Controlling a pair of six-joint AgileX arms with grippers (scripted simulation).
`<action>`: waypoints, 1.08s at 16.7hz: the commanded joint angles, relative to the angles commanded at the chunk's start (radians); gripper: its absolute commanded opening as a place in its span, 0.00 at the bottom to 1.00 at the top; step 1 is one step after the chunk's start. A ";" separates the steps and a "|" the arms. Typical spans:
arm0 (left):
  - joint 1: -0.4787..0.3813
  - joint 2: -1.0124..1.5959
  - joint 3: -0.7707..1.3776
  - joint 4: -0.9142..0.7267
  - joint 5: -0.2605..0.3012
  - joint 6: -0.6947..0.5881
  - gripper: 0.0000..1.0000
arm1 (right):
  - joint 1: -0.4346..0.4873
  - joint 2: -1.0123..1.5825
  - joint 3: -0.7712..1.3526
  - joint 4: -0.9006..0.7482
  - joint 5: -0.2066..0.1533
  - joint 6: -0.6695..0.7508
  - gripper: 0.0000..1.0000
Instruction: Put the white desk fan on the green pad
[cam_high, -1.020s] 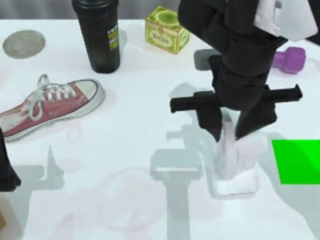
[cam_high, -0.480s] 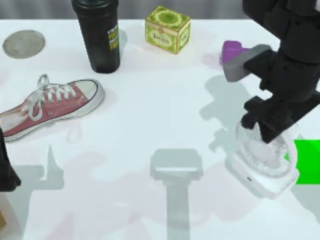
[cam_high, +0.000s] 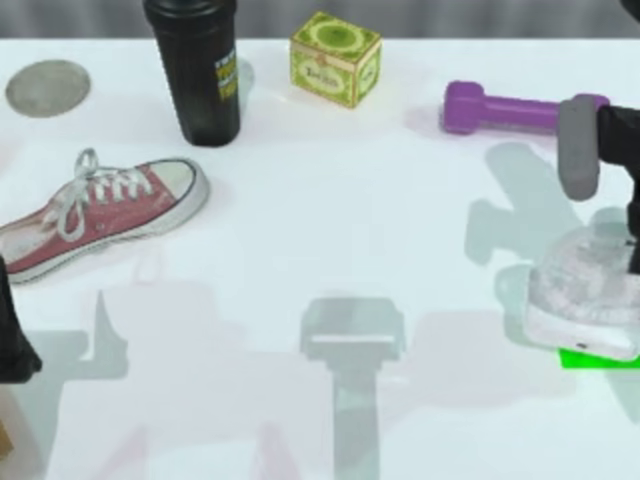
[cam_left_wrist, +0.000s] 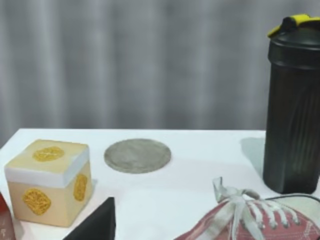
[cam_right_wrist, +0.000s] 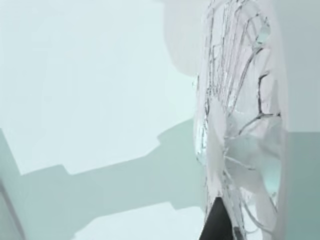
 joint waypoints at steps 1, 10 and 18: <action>0.000 0.000 0.000 0.000 0.000 0.000 1.00 | -0.024 -0.009 -0.012 0.012 0.007 -0.086 0.00; 0.000 0.000 0.000 0.000 0.000 0.000 1.00 | -0.123 -0.042 -0.061 0.071 0.046 -0.391 0.00; 0.000 0.000 0.000 0.000 0.000 0.000 1.00 | -0.120 -0.033 -0.144 0.165 0.045 -0.386 0.00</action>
